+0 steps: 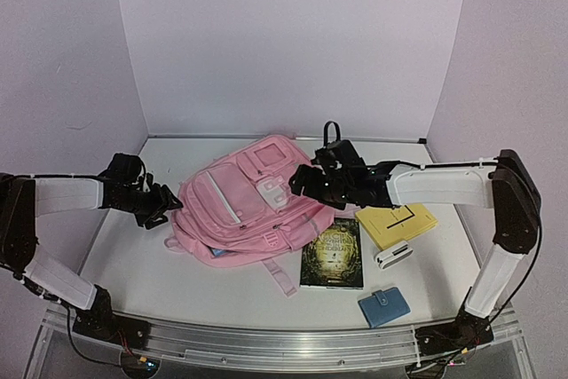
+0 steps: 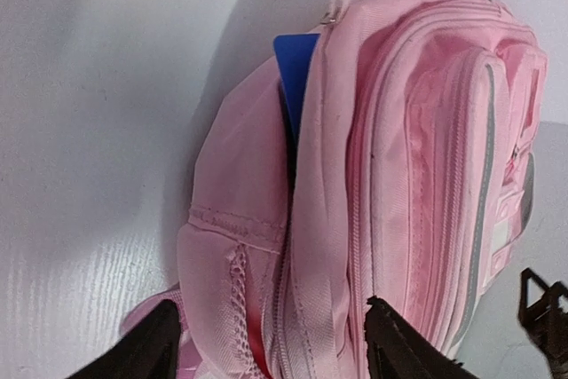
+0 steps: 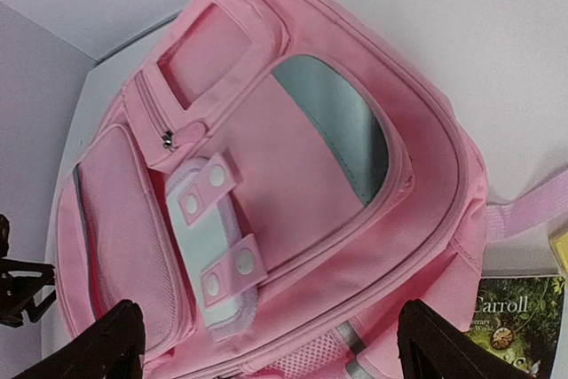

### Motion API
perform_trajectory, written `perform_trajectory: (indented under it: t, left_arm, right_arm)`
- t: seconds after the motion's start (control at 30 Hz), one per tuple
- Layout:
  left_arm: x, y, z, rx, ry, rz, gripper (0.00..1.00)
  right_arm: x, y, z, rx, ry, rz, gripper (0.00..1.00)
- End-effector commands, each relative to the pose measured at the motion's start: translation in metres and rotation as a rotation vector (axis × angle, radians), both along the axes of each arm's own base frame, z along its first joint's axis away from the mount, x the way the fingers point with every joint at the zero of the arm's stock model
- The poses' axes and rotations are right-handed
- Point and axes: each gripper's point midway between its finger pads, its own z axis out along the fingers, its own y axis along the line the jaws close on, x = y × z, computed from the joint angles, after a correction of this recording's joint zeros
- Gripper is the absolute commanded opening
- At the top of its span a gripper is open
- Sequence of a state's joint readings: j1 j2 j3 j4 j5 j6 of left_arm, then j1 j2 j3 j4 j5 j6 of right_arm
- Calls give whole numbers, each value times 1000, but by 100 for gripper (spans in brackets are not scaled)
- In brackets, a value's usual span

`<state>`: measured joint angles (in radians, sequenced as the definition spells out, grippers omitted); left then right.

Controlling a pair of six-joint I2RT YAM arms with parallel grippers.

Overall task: Pack the student bag
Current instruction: Place the book in the student bag, then adjust the student bag at the center of the board.

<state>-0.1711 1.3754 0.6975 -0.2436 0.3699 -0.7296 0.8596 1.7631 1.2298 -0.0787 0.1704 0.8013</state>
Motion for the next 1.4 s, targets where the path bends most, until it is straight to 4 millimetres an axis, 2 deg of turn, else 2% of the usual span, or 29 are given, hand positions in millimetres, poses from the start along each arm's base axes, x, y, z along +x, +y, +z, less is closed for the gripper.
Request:
perform_trajectory:
  t: [0.0,0.07,0.17,0.3,0.4,0.47,0.63,0.7,0.8,0.87,0.93,1.03,1.1,1.2,1.27,1.37]
  left_arm:
    - [8,-9,-6,-29,-11,-38,56]
    - [7,-10,-14,-30,16,-42,45]
    - [4,-14,-23,-57,39,-51,35]
    - [-6,-19,-27,-86,54,-64,28]
    - [-18,-28,-21,-98,30,-99,27]
    - [-27,-38,-17,-117,16,-133,25]
    - [-57,-89,-2,-158,-33,-276,24]
    - [-68,-114,13,-209,-79,-336,22]
    - [-86,-143,39,-232,-151,-423,24]
    - [-94,-150,53,-211,-176,-454,29]
    - [-96,-147,69,-192,-197,-449,35]
    - [-93,-131,97,-144,-240,-384,54]
    - [-89,-114,116,-76,-269,-320,67]
    - [-82,-90,132,16,-298,-246,85]
    - [-75,-74,133,53,-299,-210,91]
    - [-62,-53,125,38,-268,-149,96]
  right_arm:
    - [-4,14,-25,25,75,25,93]
    - [-4,19,-40,17,100,35,92]
    - [-3,27,-62,11,135,48,90]
    - [7,45,-77,15,129,86,87]
    - [24,66,-73,14,69,134,86]
    - [37,75,-81,-12,43,152,85]
    - [83,100,-75,-11,-60,201,84]
    - [96,107,-71,-40,-116,235,86]
    - [105,125,-42,-46,-209,309,92]
    - [108,128,-17,-44,-263,329,97]
    - [106,126,4,-49,-303,339,98]
    - [100,113,41,-43,-345,319,98]
    - [90,103,51,-34,-332,310,98]
    - [75,87,67,9,-304,284,98]
    - [61,81,65,37,-266,283,98]
    - [40,74,62,69,-210,271,98]
